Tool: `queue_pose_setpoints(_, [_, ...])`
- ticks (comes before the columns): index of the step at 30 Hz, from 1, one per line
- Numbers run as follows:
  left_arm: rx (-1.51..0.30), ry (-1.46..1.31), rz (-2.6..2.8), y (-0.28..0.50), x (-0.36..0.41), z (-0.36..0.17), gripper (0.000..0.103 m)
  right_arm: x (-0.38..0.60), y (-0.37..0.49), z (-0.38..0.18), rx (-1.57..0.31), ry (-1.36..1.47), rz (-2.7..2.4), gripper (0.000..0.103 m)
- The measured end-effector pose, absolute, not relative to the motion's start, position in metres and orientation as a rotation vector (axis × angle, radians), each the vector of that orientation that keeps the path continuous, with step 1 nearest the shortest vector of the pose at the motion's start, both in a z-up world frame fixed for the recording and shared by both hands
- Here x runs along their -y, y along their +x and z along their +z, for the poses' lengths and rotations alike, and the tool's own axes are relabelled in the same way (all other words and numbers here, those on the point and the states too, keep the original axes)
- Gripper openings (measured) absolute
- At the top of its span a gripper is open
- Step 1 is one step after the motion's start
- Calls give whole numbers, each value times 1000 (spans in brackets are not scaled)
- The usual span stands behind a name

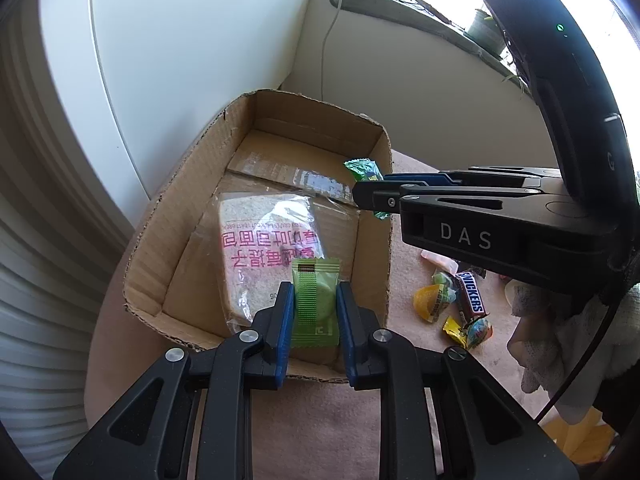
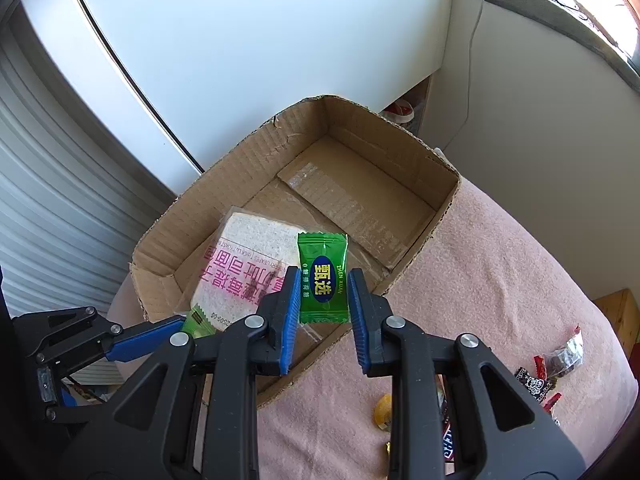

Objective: Organize snacks
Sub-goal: 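Carry the green candy with the right tool into the box and release, then grasp the red-trimmed bagged chocolate with the right tool while the left tool grasps the egg-shaped candy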

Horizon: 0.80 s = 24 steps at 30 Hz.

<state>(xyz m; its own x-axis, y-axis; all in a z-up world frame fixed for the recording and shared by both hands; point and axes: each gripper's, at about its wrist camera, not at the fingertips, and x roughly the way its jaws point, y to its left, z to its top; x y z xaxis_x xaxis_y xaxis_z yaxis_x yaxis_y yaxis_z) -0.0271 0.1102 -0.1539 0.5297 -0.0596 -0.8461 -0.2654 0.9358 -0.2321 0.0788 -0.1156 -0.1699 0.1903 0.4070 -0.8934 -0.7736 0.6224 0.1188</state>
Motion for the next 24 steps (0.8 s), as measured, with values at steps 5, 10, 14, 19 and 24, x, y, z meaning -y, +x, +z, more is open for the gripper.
queue_pose_setpoints(5, [-1008,-343,146,-27,-112,-154,30,116,81,-169,-1080,-392,852,61])
queue_pose_setpoints(10, [-1007,-343,158,-28,-114,-154,40,118,82,-166,-1071,-373,868,69])
queue_pose_setpoints(14, [-1006,-334,154,-27,-112,-153,40,125,84,-165,-1078,-329,876,69])
queue_pose_setpoints(19, [-1008,-333,149,-25,-108,-152,40,145,88,-159,-1054,-302,836,69])
queue_pose_setpoints(24, [-1007,-325,121,-22,-97,-148,40,168,94,-156,-1054,-275,810,69])
